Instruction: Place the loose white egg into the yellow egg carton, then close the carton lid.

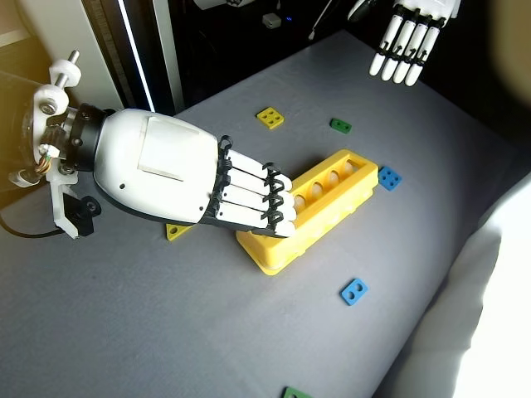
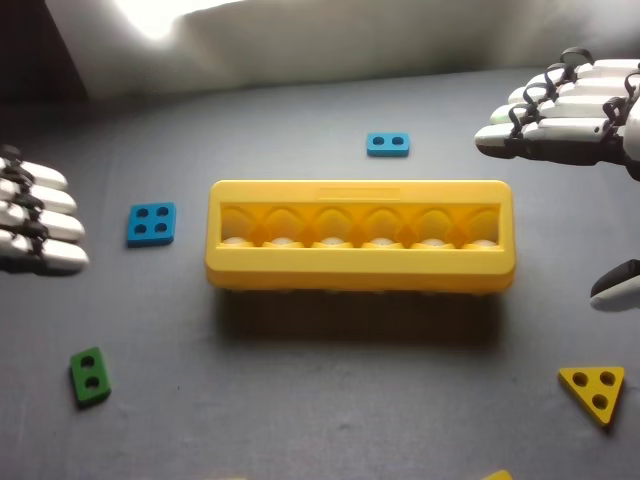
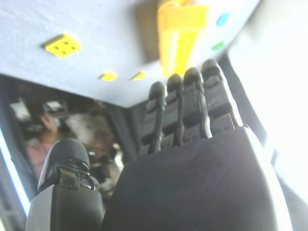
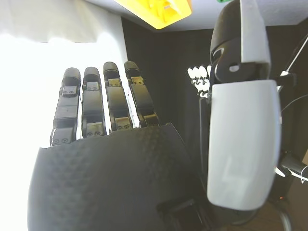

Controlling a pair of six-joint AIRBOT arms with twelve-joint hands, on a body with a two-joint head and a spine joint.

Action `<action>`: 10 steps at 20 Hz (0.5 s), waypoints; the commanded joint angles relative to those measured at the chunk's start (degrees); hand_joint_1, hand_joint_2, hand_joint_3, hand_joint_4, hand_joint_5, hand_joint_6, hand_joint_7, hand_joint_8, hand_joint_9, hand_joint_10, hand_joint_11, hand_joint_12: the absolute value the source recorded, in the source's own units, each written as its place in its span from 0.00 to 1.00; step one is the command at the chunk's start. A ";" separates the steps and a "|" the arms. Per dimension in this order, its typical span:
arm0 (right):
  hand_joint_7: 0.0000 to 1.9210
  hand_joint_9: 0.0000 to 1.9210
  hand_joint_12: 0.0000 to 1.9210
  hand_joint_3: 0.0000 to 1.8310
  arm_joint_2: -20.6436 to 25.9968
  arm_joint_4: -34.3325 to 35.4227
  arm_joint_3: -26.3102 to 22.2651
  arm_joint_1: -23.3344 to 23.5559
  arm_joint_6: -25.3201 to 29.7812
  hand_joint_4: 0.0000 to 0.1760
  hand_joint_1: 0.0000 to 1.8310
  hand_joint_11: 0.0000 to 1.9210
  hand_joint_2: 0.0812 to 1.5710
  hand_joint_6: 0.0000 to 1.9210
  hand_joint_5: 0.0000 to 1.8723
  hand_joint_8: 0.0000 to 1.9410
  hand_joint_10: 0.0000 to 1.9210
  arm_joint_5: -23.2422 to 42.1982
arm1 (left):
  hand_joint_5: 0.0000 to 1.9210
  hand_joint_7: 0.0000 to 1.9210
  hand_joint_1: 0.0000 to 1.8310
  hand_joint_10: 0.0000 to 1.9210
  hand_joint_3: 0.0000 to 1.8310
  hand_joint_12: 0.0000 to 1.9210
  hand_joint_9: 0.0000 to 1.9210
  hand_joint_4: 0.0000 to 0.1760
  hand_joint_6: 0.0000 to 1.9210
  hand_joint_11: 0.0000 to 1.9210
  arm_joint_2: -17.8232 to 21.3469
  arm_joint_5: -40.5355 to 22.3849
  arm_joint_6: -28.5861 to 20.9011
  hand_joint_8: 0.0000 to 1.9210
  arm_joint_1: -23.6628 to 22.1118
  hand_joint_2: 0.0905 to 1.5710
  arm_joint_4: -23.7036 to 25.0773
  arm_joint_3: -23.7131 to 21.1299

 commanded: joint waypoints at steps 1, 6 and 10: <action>0.04 0.02 0.09 0.00 0.89 1.54 -0.24 0.29 0.09 0.00 0.40 0.00 0.55 0.00 0.05 0.00 0.00 4.35 | 0.07 0.05 0.00 0.00 0.00 0.02 0.03 0.00 0.00 0.01 0.72 -1.53 0.77 0.00 -0.51 0.72 -4.24 -0.15; 0.03 0.02 0.09 0.00 0.95 1.54 -0.35 0.25 0.09 0.00 0.39 0.00 0.56 0.00 0.05 0.00 0.00 4.38 | 0.07 0.05 0.00 0.00 0.00 0.02 0.03 0.00 0.00 0.01 0.37 4.73 4.88 0.00 -0.49 0.72 -4.71 -4.44; 0.03 0.01 0.07 0.00 1.00 1.54 -0.47 0.24 0.09 0.00 0.38 0.00 0.56 0.00 0.04 0.00 0.00 4.41 | 0.07 0.05 0.00 0.00 0.00 0.02 0.02 0.00 0.00 0.00 -0.02 4.90 7.64 0.00 1.40 0.72 -11.10 -4.49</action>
